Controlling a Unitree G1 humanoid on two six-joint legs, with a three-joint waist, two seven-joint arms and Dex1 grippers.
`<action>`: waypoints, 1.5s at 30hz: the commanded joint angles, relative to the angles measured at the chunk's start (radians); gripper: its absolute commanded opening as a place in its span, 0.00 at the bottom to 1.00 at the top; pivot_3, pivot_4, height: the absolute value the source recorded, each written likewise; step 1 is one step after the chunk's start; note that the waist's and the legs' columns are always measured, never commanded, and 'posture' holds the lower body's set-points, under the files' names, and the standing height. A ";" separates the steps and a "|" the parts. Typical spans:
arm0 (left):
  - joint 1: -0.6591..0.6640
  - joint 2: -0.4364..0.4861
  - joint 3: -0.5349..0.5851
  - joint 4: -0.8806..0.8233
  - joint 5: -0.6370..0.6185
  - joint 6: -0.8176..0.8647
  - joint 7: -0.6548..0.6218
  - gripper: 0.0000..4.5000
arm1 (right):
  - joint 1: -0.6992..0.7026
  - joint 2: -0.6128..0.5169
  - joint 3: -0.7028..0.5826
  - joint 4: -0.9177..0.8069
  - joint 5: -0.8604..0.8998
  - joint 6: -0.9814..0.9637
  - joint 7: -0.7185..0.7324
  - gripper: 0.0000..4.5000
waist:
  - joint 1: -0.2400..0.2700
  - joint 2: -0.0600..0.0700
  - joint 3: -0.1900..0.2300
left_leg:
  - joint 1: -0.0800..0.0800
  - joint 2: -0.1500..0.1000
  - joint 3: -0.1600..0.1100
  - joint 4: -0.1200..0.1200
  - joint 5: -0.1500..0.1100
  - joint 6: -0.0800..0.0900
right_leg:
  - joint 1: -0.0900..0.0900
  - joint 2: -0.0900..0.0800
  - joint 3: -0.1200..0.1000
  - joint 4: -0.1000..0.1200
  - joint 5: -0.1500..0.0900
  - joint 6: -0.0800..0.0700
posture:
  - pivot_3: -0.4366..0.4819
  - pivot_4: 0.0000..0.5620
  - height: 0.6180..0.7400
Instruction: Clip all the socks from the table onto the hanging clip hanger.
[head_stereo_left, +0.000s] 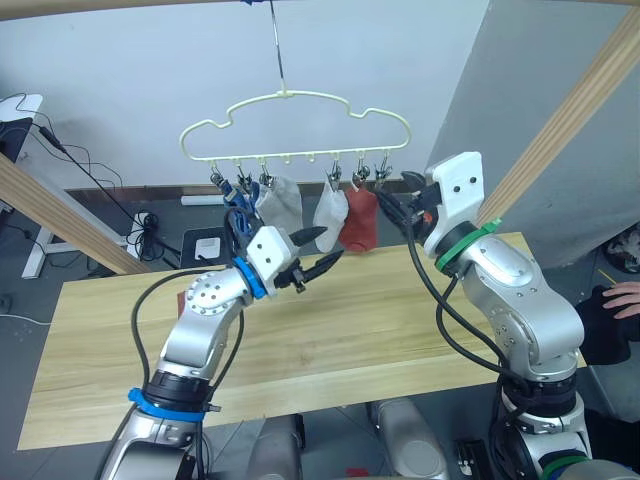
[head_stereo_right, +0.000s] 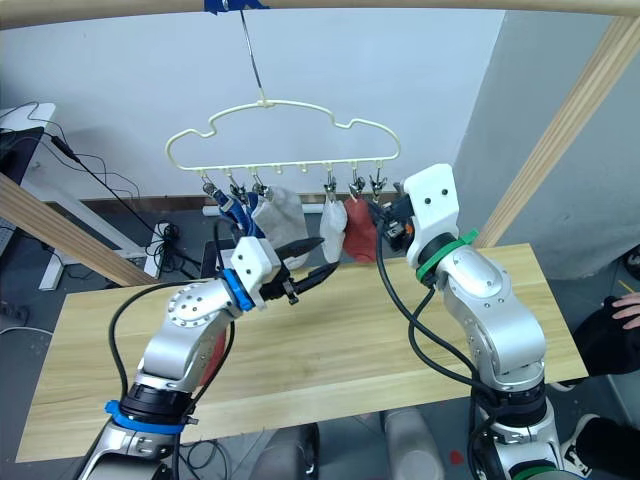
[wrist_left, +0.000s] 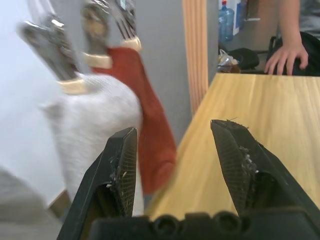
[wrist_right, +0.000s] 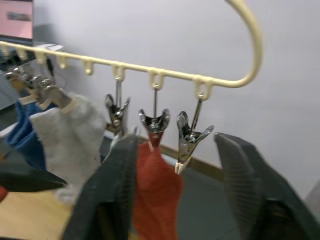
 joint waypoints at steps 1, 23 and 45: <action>-0.015 0.012 0.033 -0.073 -0.026 0.041 0.017 0.58 | -0.012 0.011 0.011 0.011 -0.022 -0.036 -0.019 0.34 | 0.001 0.000 0.000 | 0.000 0.000 0.000 0.000 0.000 0.000 | 0.000 0.000 0.000 0.000 0.000 0.000 | 0.22 0.55 1.00; -0.042 0.028 0.045 -0.100 -0.015 0.076 0.015 0.58 | -0.106 0.083 0.006 0.202 -0.075 -0.049 -0.084 0.42 | 0.002 0.000 0.000 | 0.000 0.000 0.000 0.000 0.000 0.000 | 0.000 0.000 0.000 -0.001 0.000 0.000 | 0.24 0.53 1.00; -0.041 0.024 0.029 -0.093 0.003 0.060 0.017 0.58 | -0.142 0.103 0.032 0.277 -0.117 -0.123 -0.089 0.55 | 0.003 0.000 0.000 | 0.000 0.000 0.000 -0.001 0.000 0.000 | 0.000 0.000 0.000 0.000 0.000 0.000 | 0.25 0.52 1.00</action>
